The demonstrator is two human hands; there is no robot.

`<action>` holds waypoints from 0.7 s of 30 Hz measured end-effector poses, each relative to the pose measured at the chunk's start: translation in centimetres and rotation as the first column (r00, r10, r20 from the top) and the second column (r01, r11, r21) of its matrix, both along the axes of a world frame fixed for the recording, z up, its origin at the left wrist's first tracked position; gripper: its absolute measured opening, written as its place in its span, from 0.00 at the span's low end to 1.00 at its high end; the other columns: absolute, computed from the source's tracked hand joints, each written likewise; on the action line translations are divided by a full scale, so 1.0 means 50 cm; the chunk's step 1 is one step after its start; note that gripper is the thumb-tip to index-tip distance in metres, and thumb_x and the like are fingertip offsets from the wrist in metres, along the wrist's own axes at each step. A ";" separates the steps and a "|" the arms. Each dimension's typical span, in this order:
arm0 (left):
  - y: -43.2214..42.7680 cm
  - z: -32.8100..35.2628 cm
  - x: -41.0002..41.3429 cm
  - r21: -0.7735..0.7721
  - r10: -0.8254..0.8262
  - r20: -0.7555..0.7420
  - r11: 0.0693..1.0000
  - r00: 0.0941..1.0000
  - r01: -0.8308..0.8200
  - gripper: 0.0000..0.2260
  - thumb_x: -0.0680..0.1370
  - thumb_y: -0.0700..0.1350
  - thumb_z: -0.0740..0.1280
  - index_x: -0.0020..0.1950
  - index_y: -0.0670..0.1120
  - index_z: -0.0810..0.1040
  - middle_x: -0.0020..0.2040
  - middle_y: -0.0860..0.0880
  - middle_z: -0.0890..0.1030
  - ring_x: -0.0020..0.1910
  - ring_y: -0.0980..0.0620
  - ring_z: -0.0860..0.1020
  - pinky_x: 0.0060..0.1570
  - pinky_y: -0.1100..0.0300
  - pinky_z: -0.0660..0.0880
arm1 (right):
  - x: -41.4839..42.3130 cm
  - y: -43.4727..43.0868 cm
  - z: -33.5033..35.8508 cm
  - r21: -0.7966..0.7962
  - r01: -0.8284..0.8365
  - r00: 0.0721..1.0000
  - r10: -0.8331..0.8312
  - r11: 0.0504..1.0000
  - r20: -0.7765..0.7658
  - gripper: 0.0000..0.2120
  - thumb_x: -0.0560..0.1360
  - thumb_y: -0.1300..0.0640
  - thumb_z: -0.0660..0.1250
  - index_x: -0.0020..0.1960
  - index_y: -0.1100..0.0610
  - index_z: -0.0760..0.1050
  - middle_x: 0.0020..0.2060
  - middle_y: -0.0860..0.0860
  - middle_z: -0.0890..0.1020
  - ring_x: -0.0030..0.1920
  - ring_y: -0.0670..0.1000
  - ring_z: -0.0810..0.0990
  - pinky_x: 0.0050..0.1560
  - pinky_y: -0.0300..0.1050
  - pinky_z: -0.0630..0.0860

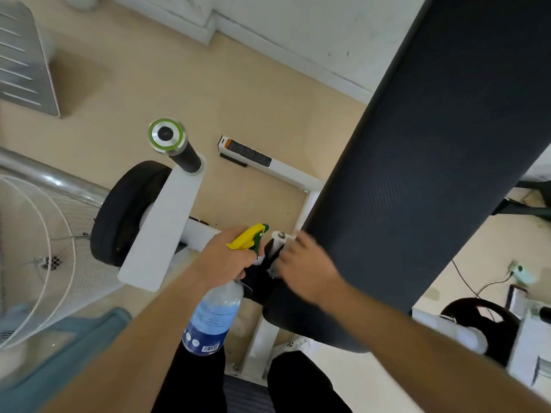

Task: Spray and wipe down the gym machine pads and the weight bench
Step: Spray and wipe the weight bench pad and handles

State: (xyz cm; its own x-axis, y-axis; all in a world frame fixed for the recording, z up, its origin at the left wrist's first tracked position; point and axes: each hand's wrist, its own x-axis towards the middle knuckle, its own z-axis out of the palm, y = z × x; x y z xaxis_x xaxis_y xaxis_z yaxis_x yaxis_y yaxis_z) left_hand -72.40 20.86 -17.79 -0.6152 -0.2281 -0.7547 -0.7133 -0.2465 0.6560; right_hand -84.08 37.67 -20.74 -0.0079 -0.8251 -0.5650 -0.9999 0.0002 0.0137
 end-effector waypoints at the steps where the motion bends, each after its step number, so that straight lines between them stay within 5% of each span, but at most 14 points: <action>1: 0.008 -0.005 0.003 0.009 -0.010 0.006 1.000 1.000 0.010 0.14 0.64 0.41 0.63 0.46 0.46 0.83 0.37 0.46 0.81 0.33 0.50 0.73 0.32 0.57 0.75 | -0.051 -0.022 0.022 -0.014 0.026 0.998 -0.027 1.000 -0.060 0.13 0.75 0.51 0.66 0.56 0.52 0.81 0.53 0.54 0.83 0.59 0.59 0.76 0.70 0.62 0.62; 3: 0.031 -0.009 0.010 0.046 -0.006 0.018 0.999 1.000 0.005 0.15 0.64 0.41 0.63 0.47 0.46 0.83 0.41 0.48 0.83 0.32 0.51 0.73 0.31 0.60 0.73 | -0.141 -0.076 0.066 -0.053 0.121 0.969 -0.130 0.991 -0.210 0.17 0.72 0.48 0.71 0.59 0.51 0.80 0.61 0.55 0.78 0.66 0.60 0.71 0.73 0.62 0.56; 6: 0.065 -0.020 0.020 0.098 0.021 0.020 0.995 1.000 -0.023 0.15 0.64 0.40 0.62 0.47 0.45 0.82 0.49 0.37 0.82 0.31 0.51 0.71 0.28 0.61 0.71 | -0.181 -0.123 0.092 -0.123 0.288 0.878 -0.313 0.950 -0.362 0.11 0.77 0.56 0.62 0.55 0.53 0.82 0.61 0.54 0.73 0.63 0.58 0.68 0.66 0.56 0.63; 10: 0.079 -0.024 0.040 0.094 0.030 0.011 0.995 0.999 -0.031 0.13 0.64 0.40 0.62 0.44 0.48 0.82 0.49 0.34 0.81 0.29 0.48 0.73 0.29 0.57 0.72 | -0.062 -0.096 0.046 0.012 0.312 0.915 -0.297 0.950 -0.274 0.10 0.77 0.59 0.62 0.55 0.56 0.79 0.55 0.55 0.73 0.56 0.58 0.70 0.55 0.54 0.65; 16: 0.077 -0.008 0.054 0.065 -0.003 -0.009 0.998 1.000 0.004 0.12 0.64 0.41 0.62 0.43 0.47 0.81 0.45 0.35 0.81 0.28 0.46 0.73 0.29 0.57 0.71 | 0.022 -0.053 0.000 0.096 0.137 0.989 -0.132 0.986 -0.063 0.13 0.81 0.56 0.58 0.56 0.54 0.80 0.59 0.54 0.74 0.60 0.57 0.69 0.57 0.52 0.65; 21: 0.069 -0.018 0.039 0.052 0.014 -0.014 0.999 1.000 -0.013 0.12 0.65 0.41 0.63 0.44 0.49 0.82 0.49 0.35 0.82 0.32 0.46 0.73 0.29 0.59 0.72 | -0.143 -0.105 0.083 -0.058 0.225 0.933 -0.232 0.973 -0.276 0.10 0.75 0.54 0.67 0.55 0.52 0.80 0.56 0.52 0.74 0.59 0.56 0.69 0.57 0.52 0.66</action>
